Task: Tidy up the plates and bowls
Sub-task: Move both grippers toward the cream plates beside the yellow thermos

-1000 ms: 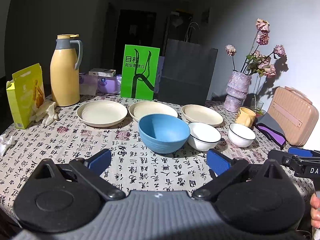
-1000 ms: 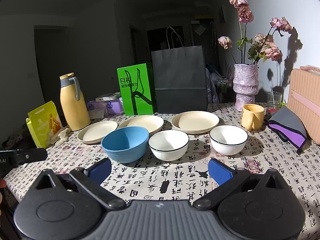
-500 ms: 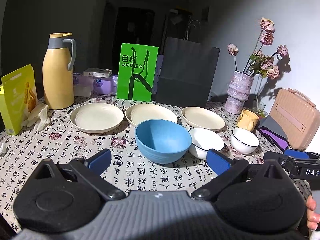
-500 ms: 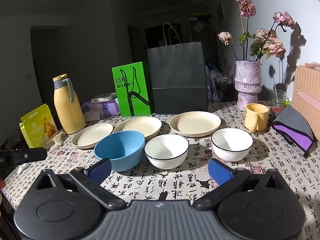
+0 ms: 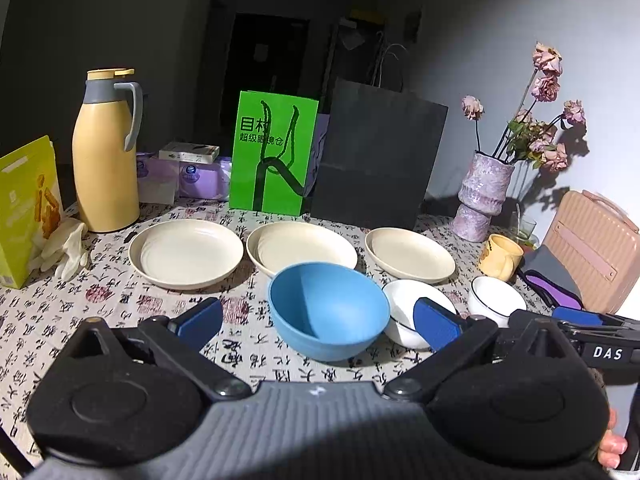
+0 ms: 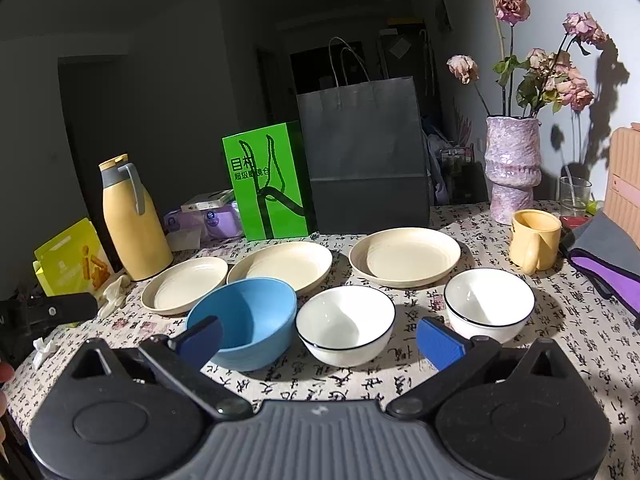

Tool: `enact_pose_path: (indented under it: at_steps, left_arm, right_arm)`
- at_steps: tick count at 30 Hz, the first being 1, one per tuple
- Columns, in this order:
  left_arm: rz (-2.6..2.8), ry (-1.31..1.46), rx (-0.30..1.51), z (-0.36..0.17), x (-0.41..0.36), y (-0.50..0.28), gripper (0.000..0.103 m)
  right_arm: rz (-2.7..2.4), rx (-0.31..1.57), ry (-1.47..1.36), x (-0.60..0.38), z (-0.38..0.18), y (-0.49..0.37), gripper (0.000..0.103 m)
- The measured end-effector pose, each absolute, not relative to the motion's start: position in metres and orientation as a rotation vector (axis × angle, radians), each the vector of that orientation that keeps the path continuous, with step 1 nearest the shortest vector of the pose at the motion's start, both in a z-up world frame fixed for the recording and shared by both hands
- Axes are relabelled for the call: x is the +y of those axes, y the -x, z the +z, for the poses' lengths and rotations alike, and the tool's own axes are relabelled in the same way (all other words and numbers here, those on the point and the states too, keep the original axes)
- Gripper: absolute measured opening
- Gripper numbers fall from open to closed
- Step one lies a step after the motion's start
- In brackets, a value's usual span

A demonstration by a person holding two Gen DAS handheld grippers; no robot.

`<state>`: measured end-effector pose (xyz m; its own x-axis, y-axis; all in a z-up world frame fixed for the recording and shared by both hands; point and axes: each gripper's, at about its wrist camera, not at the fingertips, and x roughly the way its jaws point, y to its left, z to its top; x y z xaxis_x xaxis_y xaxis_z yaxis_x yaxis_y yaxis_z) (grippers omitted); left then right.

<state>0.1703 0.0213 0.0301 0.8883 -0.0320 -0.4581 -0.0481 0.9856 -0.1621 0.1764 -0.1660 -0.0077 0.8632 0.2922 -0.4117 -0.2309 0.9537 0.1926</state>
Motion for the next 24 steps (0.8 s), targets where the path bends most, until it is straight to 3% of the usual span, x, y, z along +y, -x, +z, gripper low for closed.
enact_pose_path:
  at_steps: [24]
  left_arm:
    - [0.038,0.266,0.455,0.062,0.071,-0.225,0.103]
  right_arm:
    - [0.343,0.497,-0.180,-0.117,0.009,-0.246,0.103]
